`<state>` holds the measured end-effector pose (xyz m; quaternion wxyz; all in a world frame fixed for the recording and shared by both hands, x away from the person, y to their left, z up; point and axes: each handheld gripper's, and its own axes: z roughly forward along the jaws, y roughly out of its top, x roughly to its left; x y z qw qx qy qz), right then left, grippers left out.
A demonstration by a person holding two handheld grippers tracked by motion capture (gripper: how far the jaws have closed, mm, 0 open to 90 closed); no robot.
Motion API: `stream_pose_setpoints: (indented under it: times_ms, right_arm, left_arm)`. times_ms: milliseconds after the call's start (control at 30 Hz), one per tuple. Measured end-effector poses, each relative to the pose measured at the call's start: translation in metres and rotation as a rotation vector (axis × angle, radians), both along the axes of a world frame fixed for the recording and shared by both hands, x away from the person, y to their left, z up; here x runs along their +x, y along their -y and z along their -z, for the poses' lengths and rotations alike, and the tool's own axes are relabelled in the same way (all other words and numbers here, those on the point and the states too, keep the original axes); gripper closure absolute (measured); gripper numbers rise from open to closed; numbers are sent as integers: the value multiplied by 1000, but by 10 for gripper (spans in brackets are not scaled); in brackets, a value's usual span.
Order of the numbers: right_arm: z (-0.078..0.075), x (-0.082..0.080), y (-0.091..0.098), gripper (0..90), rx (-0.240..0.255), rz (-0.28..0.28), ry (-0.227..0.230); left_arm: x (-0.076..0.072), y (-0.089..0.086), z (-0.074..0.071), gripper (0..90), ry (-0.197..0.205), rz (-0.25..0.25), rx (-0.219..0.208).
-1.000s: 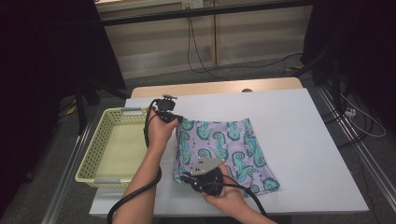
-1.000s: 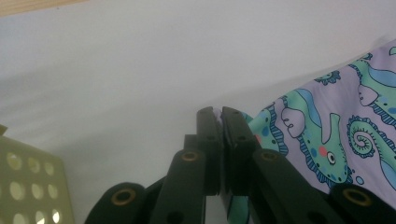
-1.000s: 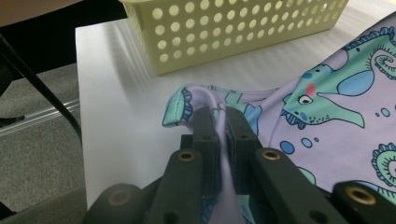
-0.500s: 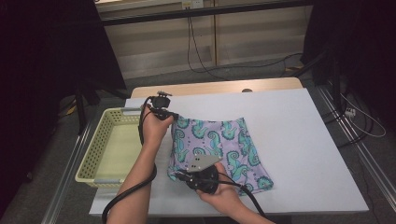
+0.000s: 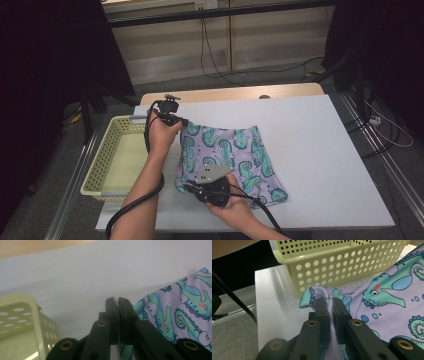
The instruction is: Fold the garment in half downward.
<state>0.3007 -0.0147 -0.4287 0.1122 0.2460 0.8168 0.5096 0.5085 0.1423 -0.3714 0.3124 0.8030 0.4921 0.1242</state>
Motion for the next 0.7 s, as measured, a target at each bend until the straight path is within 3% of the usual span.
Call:
stream_pose_setpoints:
  times_ms: [700]
  right_arm:
    - [-6, 3, -15, 854, 6, -10, 16]
  left_arm:
    - [2, -13, -14, 874, 4, -20, 4]
